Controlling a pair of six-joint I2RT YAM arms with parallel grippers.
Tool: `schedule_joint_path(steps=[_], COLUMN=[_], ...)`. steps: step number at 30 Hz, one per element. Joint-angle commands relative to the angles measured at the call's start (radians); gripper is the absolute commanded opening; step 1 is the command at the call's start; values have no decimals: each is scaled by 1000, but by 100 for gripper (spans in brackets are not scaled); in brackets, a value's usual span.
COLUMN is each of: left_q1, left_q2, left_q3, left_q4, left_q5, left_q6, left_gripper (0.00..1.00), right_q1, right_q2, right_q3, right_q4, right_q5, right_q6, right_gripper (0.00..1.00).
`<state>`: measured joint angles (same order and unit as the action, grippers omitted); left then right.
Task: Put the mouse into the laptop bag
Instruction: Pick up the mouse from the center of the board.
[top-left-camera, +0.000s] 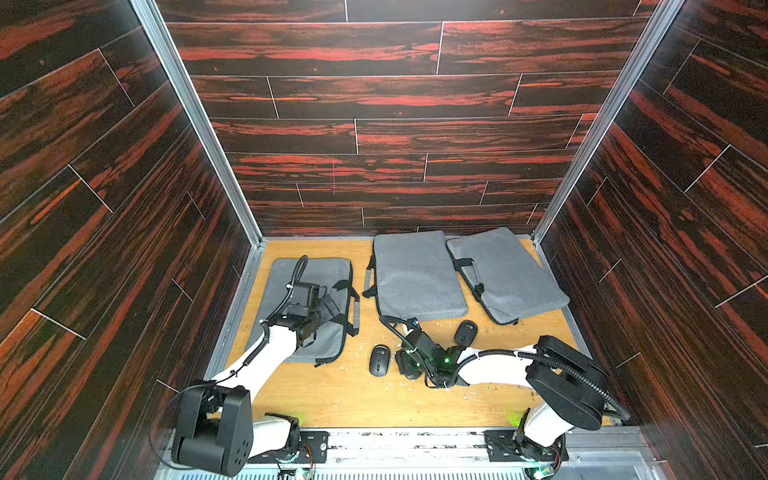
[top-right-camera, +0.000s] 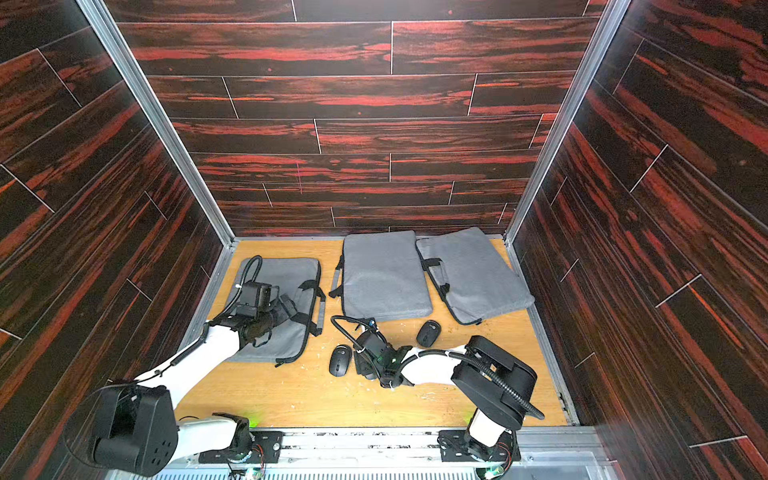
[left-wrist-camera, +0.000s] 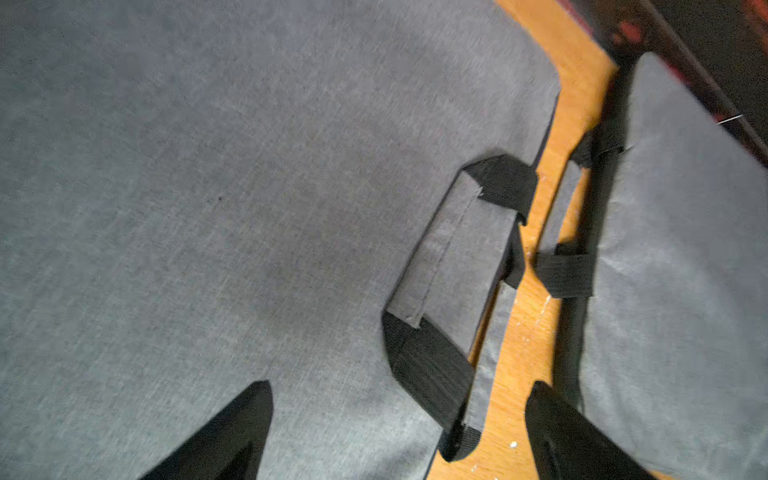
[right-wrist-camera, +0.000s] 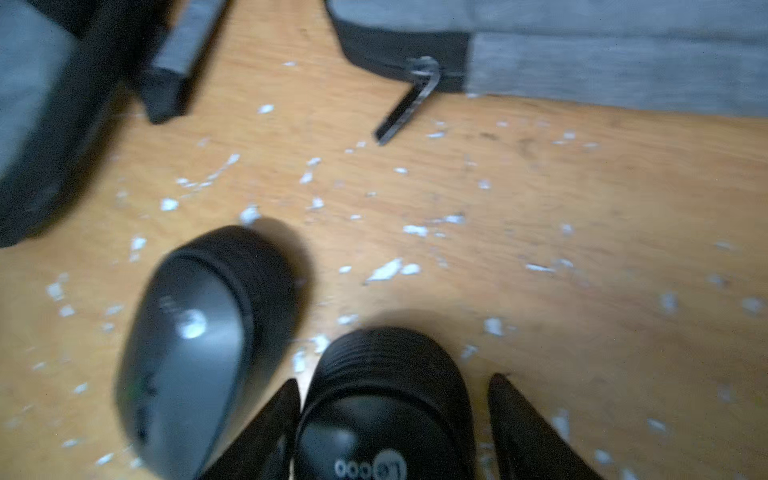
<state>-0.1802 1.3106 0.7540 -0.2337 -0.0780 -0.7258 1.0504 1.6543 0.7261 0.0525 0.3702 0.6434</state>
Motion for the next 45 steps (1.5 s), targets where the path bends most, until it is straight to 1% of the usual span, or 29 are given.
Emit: schedule_joint_path(steps=[1, 4, 10, 12, 16, 18, 23, 29, 35, 40, 45], left_q1=[-4, -5, -7, -7, -10, -12, -16, -22, -47, -63, -68], left_q2=[16, 23, 24, 31, 43, 45, 41, 35, -40, -91, -83], left_q3=[18, 22, 21, 20, 26, 26, 32, 56, 32, 20, 28], left_q4=[10, 10, 10, 15, 12, 11, -1, -26, -19, -27, -30], left_q5=[-3, -5, -15, -10, -12, -16, -24, -22, -36, -47, -39], left_q6=[2, 4, 7, 8, 7, 7, 14, 47, 84, 133, 155], left_gripper=[98, 97, 97, 97, 97, 97, 97, 97, 96, 95, 95], right_q1=[40, 79, 83, 83, 80, 73, 36, -12, -26, -33, -51], right_q2=[34, 35, 56, 51, 39, 24, -39, -122, -174, -209, -233], right_q3=[-5, 12, 18, 8, 4, 6, 4, 28, 94, 89, 98], right_q4=[-177, -212, -216, -185, -148, -145, -134, -131, -165, -111, -78], right_q5=[45, 74, 77, 58, 34, 35, 36, 29, 83, 96, 121], right_q6=[39, 47, 65, 63, 58, 56, 52, 35, 6, -11, -25], right_gripper=[71, 71, 70, 64, 61, 57, 52, 50, 46, 46, 45])
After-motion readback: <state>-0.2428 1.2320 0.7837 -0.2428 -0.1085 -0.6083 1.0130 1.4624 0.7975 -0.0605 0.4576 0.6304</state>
